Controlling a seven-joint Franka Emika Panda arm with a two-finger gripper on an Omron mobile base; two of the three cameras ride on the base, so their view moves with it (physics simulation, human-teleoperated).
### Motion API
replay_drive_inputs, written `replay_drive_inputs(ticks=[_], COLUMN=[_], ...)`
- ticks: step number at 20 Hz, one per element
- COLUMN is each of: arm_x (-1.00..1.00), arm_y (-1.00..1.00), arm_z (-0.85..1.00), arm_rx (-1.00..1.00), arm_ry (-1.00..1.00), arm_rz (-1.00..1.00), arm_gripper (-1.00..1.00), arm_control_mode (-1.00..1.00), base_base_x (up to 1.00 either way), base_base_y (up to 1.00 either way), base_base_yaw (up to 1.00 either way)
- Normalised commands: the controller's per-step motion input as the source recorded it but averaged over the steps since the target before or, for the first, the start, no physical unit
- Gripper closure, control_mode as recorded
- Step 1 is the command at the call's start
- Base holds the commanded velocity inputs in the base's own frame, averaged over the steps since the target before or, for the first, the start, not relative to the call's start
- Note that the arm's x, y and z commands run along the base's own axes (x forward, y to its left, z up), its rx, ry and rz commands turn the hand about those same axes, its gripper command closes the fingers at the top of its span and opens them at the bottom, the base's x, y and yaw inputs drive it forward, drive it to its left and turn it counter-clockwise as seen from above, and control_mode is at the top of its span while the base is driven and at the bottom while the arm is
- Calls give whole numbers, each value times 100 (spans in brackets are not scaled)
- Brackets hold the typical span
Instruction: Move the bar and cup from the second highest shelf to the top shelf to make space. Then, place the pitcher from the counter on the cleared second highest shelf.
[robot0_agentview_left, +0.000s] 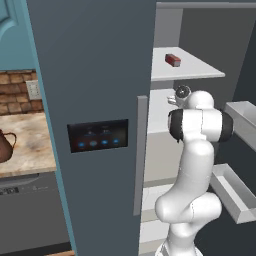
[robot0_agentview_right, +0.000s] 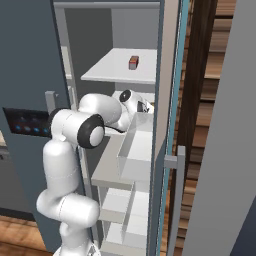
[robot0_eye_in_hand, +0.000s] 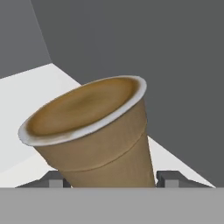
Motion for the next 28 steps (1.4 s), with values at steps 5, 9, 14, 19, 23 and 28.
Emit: replay_drive_inputs(ticks=[5, 9, 14, 19, 23, 28], arm_x=[-3, -19, -27, -29, -50, -69], arm_y=[6, 34, 59, 63, 51, 19], arm_z=[0, 0, 0, 0, 1, 18], arm_rx=[0, -1, -6, -5, -2, 0], arm_ry=[-1, 0, -3, -1, 0, 0], arm_rz=[0, 0, 0, 2, 5, 6], arm_gripper=[100, 100, 100, 100, 100, 100], arm_control_mode=[-100, -100, -100, -100, -100, -100], base_base_x=[0, 0, 0, 0, 0, 0], base_base_y=[0, 0, 0, 0, 0, 0], base_base_yaw=[0, 0, 0, 0, 0, 0])
